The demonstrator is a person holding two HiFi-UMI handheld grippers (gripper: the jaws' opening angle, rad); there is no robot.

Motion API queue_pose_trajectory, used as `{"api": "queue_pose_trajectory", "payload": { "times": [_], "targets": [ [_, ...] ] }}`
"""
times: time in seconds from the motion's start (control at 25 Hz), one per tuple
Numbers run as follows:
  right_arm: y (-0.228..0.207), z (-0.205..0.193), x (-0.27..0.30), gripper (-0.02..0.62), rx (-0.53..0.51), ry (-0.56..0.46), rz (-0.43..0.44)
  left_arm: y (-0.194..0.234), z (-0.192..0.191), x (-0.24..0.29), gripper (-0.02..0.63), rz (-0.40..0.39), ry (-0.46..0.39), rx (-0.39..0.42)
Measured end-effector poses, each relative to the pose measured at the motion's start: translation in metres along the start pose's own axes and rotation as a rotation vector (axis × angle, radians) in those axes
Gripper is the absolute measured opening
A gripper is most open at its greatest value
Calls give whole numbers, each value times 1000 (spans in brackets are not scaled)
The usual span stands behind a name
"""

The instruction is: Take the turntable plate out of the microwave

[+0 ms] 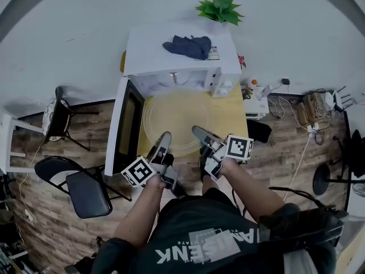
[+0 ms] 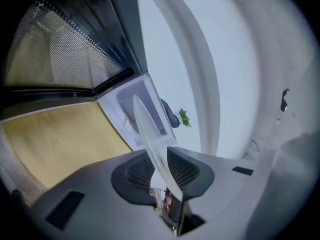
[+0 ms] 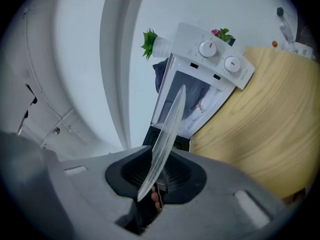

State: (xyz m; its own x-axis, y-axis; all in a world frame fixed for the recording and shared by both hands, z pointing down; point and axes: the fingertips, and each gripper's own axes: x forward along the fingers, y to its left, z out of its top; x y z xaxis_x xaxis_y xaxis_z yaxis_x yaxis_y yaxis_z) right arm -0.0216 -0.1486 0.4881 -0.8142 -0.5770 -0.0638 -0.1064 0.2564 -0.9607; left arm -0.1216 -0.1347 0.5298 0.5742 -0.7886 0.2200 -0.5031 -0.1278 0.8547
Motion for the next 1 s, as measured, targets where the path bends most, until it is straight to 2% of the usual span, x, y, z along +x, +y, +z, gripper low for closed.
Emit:
{"api": "queue_pose_trajectory", "payload": {
  "times": [0.32,0.56,0.6,0.72,0.76,1.0],
  "targets": [
    [44,-17,-21,72,-81,-34,-17,-33,-3,-27,80,-66,66,31],
    [77,-9,-35,72,-86,-25,31,-65,-1,-38,80,-58,70,77],
    [79,-5,-37,72,-100,-16,20,-76,-1,-37,80,-78,63,39],
    [79,5,-41,72,-134,22,-17,-116,-7,-34,80,-197,4,-204],
    [78,8,-43,72,-139,36,-30,-124,-7,-34,80,-212,-12,-235],
    [97,26,-48,74,-147,62,29,-146,1,-32,78,-180,-45,-139]
  ]
}}
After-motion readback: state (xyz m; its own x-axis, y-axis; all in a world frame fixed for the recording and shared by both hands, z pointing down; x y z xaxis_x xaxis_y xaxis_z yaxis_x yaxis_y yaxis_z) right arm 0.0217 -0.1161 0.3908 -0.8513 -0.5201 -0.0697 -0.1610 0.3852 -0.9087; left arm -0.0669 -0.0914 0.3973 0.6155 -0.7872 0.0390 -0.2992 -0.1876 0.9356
